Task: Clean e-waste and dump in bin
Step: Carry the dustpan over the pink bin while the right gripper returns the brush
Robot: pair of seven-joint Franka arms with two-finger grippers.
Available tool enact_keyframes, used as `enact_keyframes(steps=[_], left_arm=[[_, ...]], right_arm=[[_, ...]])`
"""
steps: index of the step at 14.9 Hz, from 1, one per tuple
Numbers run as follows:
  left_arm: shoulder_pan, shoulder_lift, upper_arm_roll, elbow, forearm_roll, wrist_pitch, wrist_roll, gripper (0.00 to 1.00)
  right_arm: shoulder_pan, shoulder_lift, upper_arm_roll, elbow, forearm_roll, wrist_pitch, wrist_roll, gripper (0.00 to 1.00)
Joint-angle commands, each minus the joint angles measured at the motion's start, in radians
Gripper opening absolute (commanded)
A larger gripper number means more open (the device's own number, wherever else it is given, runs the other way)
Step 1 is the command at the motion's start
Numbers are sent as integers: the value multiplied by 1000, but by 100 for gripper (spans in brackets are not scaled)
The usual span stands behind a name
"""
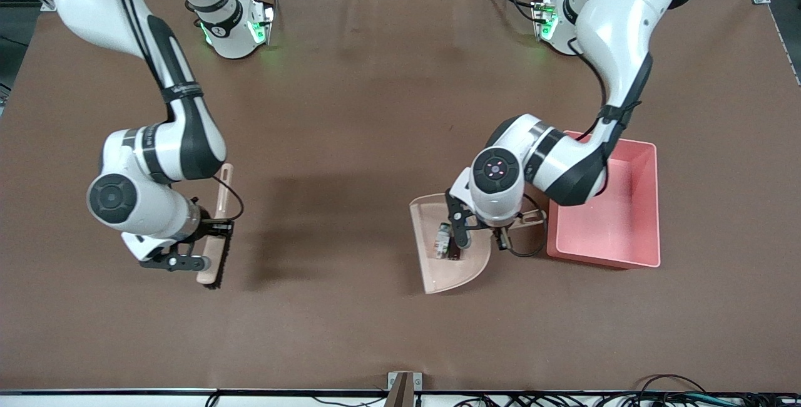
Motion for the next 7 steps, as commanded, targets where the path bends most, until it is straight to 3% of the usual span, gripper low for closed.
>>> enact_keyframes(steps=[1, 7], left_arm=[[82, -188, -15, -214, -19, -3, 64, 0], [429, -386, -185, -517, -15, 179, 229, 0]], right_arm=[[-53, -104, 23, -236, -18, 182, -39, 1], [-124, -170, 23, -430, -16, 252, -67, 1]])
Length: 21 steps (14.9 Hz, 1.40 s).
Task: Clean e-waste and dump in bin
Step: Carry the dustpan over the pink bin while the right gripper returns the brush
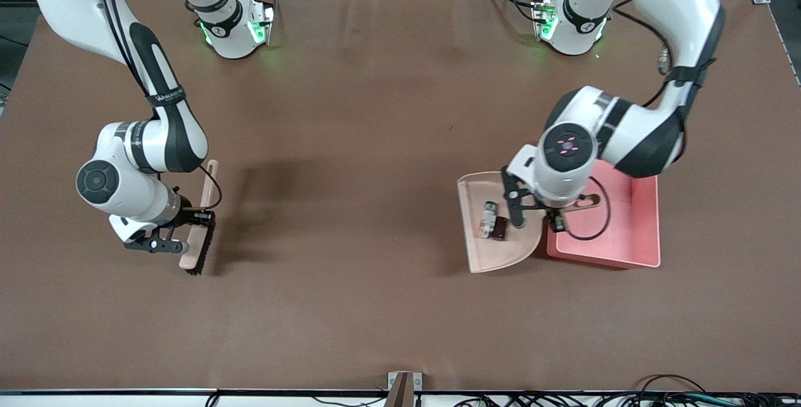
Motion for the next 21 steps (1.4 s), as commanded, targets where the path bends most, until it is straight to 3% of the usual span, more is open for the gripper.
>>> enact_keyframes(steps=[1, 6, 12, 18, 20, 21], left_arm=[[177, -168, -83, -207, -14, 104, 82, 0], [465, -330, -148, -333, -73, 155, 416, 0], [676, -341, -146, -342, -104, 195, 686, 0], [679, -371, -151, -353, -60, 168, 538, 0], [679, -359, -152, -359, 78, 168, 413, 0], [679, -359, -154, -379, 135, 168, 359, 0]], right_arm=[[-42, -86, 24, -125, -16, 17, -6, 1], [-60, -87, 25, -176, -15, 19, -23, 1], [-73, -78, 25, -176, -5, 30, -68, 6], [-74, -69, 25, -165, -2, 28, -66, 25], [-73, -71, 25, -154, -2, 20, -66, 40], [-71, -71, 25, -145, -2, 19, -65, 52]])
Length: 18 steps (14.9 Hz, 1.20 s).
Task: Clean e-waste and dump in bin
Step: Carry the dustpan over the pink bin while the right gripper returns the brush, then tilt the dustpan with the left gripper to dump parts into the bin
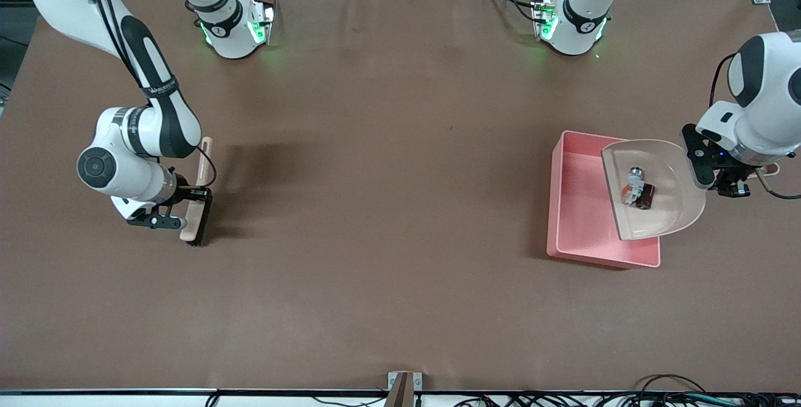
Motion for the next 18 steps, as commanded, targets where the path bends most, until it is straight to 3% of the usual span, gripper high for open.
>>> enact_keyframes(steps=[1, 2, 3, 6, 8, 10, 12, 18], left_arm=[[7, -25, -12, -45, 123, 0, -122, 0], [7, -21, -12, -51, 148, 4, -131, 0], [9, -18, -14, -54, 162, 7, -133, 0], [3, -15, -27, -51, 163, 4, -133, 0], [-8, -15, -75, -37, 171, -22, -163, 0], [-32, -4, -133, 16, 211, -153, -229, 0], [-34, 40, -135, 17, 266, -169, -268, 0], [-46, 51, -147, 68, 263, -186, -259, 0]], right_arm=[[-22, -28, 21, -1, -3, -1, -11, 65], [-22, -28, 21, 6, -3, -2, -11, 87], [-20, -28, 21, 14, -3, -13, -24, 100], [-22, -36, 19, 100, -3, -126, -50, 100], [-23, -47, 19, 167, -4, -221, -55, 100], [-23, -72, 17, 224, -4, -284, -57, 100], [-23, -126, 16, 255, -10, -335, -66, 100], [-48, -276, 16, 375, -12, -521, -129, 100]])
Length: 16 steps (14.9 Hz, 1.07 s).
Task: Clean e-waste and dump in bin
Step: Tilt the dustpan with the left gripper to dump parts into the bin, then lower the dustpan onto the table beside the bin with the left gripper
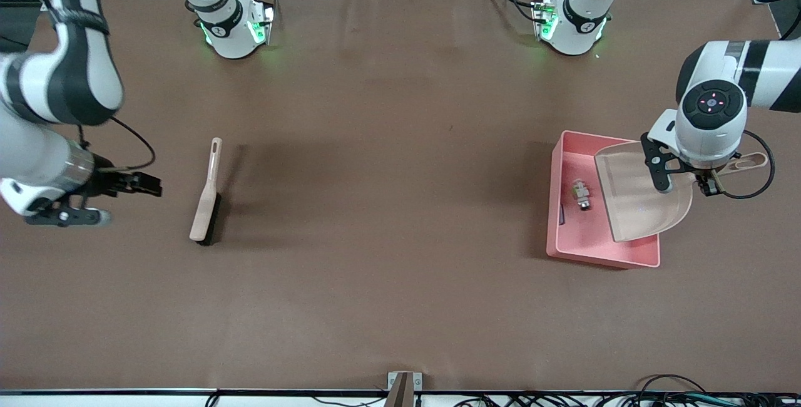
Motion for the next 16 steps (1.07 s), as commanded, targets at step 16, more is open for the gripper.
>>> enact_keyframes(steps=[16], left_arm=[[-544, 645, -64, 444, 40, 43, -410, 1]], right_arm=[[-44, -208, 22, 136, -16, -279, -9, 100]])
